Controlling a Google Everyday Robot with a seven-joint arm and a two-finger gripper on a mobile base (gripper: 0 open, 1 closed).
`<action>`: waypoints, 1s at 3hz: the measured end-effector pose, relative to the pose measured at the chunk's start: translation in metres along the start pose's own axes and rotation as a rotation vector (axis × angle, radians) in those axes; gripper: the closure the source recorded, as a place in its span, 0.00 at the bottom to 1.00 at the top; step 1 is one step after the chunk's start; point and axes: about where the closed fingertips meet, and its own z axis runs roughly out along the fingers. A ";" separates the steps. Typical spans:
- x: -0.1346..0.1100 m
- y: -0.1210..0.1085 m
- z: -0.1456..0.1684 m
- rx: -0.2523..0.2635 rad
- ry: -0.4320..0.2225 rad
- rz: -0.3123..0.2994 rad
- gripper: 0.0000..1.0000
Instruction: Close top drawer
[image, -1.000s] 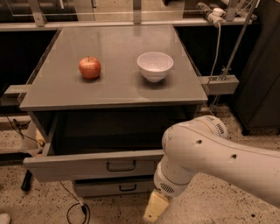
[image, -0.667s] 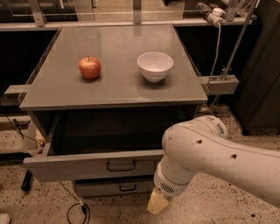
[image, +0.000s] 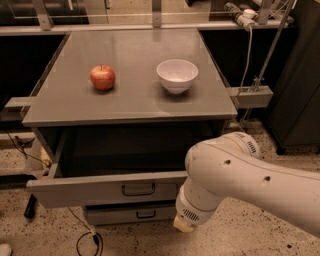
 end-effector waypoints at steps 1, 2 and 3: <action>-0.006 -0.011 -0.002 0.035 0.007 0.012 1.00; -0.014 -0.034 -0.008 0.087 0.015 0.029 1.00; -0.022 -0.053 -0.010 0.119 0.024 0.035 1.00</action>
Offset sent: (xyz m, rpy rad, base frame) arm 0.0667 -0.0098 0.0135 -0.0913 -0.1067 -0.0739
